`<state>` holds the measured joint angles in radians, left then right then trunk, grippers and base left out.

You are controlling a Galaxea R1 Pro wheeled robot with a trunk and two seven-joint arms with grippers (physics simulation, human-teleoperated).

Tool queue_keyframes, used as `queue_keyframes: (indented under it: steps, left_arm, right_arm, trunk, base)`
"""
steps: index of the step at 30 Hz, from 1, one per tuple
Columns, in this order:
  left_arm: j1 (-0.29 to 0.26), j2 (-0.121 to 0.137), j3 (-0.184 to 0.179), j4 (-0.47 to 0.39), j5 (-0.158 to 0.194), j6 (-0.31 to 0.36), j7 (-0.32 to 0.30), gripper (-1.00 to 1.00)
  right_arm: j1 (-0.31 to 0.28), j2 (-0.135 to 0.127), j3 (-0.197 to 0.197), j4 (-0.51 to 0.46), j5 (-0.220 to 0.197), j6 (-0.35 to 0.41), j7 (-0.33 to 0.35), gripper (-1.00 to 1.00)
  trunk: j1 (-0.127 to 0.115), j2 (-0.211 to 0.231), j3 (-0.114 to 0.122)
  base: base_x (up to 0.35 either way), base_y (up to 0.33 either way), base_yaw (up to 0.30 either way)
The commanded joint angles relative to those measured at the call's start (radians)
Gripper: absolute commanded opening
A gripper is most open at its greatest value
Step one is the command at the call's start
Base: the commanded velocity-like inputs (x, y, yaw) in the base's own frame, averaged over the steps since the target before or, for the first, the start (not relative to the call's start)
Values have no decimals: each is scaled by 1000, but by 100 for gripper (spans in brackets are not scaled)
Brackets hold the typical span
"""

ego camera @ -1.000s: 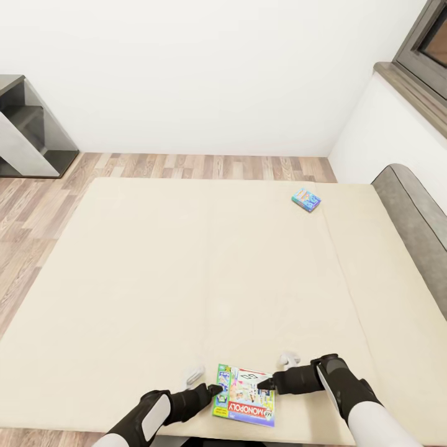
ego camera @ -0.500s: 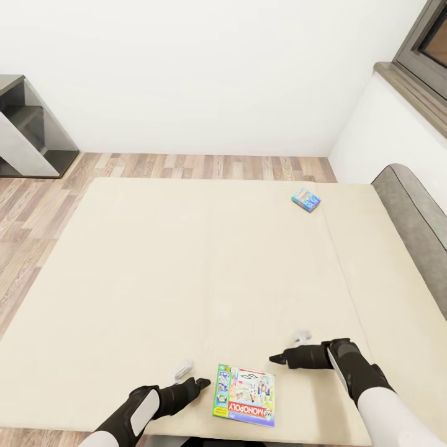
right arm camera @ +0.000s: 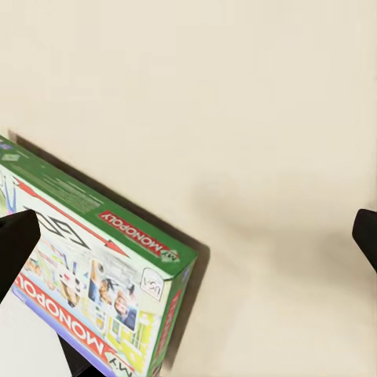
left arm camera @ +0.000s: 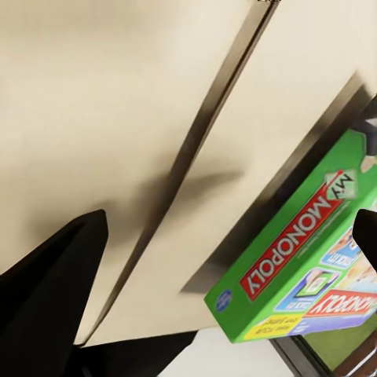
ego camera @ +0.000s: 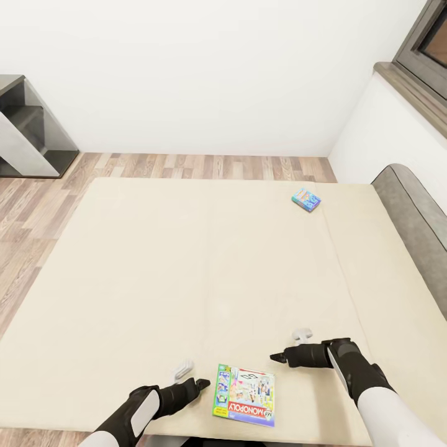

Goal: Put all the toys in the child's room - the three board games (two on the bed and one on the table), the two jigsaw puzzles on the table, and the tennis ball on the table - inside the toy box on the table in the child's room.

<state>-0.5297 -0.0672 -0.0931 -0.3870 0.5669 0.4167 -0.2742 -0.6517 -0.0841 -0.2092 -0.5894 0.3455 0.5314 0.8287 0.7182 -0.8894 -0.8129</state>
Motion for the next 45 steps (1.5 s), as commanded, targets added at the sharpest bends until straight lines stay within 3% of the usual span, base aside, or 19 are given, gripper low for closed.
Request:
queue_keyframes:
  steps: [1,10,23,32,45]
  left_arm:
    - [-1,1,-1,-1,-1,-2,1,100]
    - [-1,1,-1,-1,-31,-15,1,100]
    - [-1,1,-1,-1,-31,-26,1,100]
    - [1,6,-23,-3,14,-28,-16,100]
    - [1,10,-31,-6,27,-29,-19,100]
  right_arm:
    - [0,1,-6,-1,9,5,8,100]
    - [0,1,-6,-1,9,5,8,100]
    - [0,1,-6,-1,9,5,8,100]
    - [-22,1,0,49,52,56,59,100]
    - [-16,-10,30,86,81,102,111,100]
  trunk:
    - [0,-1,-1]
    - [0,-1,-1]
    - [0,-1,-1]
    - [0,-1,-1]
    - [0,-1,-1]
  base:
    - [0,0,0]
    - [0,0,0]
    - [0,0,0]
    - [0,0,0]
    - [0,0,0]
